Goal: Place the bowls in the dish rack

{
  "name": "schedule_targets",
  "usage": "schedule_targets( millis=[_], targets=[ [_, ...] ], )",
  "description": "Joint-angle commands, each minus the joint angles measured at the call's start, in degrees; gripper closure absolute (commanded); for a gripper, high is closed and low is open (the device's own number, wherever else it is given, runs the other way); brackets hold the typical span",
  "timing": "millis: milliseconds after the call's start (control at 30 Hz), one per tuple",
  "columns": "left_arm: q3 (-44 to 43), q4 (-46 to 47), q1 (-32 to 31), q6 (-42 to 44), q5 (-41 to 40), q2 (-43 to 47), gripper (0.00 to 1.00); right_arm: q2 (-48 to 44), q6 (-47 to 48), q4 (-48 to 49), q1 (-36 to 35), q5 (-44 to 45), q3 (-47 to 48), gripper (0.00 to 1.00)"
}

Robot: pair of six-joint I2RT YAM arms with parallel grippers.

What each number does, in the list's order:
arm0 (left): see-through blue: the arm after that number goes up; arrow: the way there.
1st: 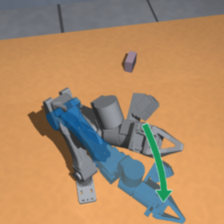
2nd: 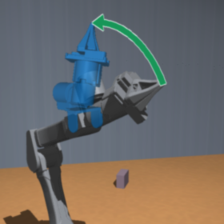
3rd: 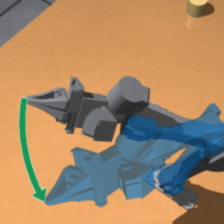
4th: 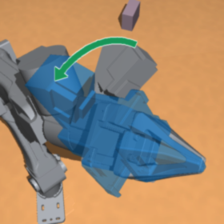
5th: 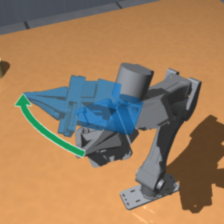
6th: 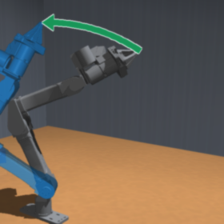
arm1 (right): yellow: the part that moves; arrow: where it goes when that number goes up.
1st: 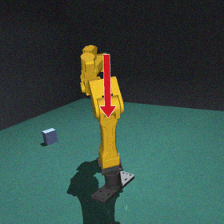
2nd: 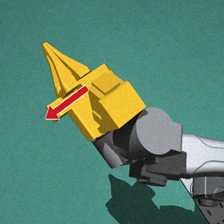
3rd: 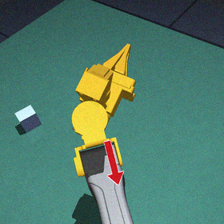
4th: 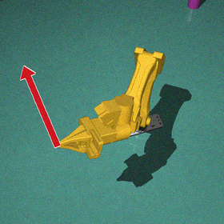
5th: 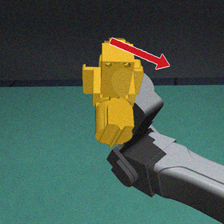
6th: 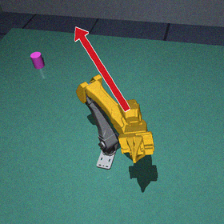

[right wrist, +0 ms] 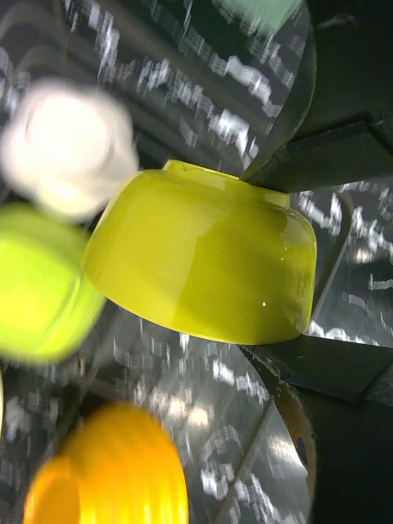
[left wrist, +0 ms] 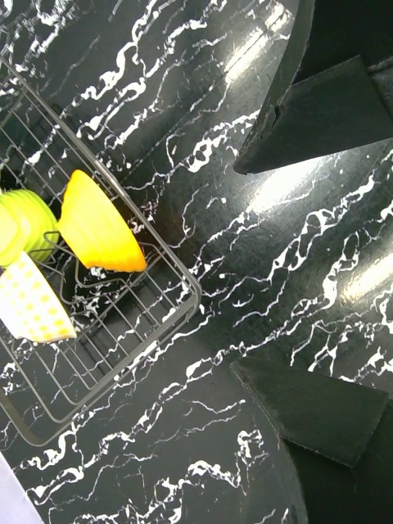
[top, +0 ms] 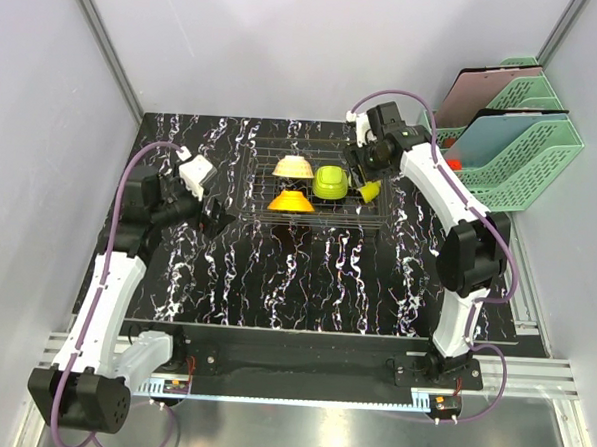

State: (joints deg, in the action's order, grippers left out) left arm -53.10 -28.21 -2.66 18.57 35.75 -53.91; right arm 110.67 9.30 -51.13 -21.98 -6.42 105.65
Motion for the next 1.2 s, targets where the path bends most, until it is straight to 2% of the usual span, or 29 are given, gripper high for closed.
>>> schedule_targets(
  millis=[0,300,733,833,933,967,1033,1167],
  targets=[
    [0.8,3.6,0.4,-1.6,2.2,1.5,0.01,-1.1,4.8,1.3,-0.8,15.1,-1.0,1.00],
    [2.5,5.1,0.4,-2.9,2.5,2.1,0.01,2.8,9.7,3.7,-6.3,25.8,-6.2,1.00],
    [3.5,5.8,0.5,-3.0,3.3,1.9,0.01,11.7,11.8,5.2,-14.0,35.2,-6.0,1.00],
    [3.5,5.8,0.5,-3.0,3.5,1.9,0.01,13.7,11.8,5.0,-15.5,35.9,-6.3,0.96],
    [3.5,5.7,0.6,-3.0,3.7,1.9,0.01,14.7,11.4,4.6,-16.3,35.7,-6.2,0.84],
    [3.5,5.8,0.5,-3.0,3.7,1.9,0.01,14.8,11.4,4.3,-16.3,35.4,-5.8,0.73],
    [3.7,5.7,0.6,-3.0,3.9,1.9,0.01,15.4,11.0,3.6,-16.3,34.2,-5.5,0.59],
    [3.8,5.8,0.7,-2.9,3.9,2.0,0.01,16.0,10.5,2.2,-16.4,32.3,-4.7,0.50]
  ],
)
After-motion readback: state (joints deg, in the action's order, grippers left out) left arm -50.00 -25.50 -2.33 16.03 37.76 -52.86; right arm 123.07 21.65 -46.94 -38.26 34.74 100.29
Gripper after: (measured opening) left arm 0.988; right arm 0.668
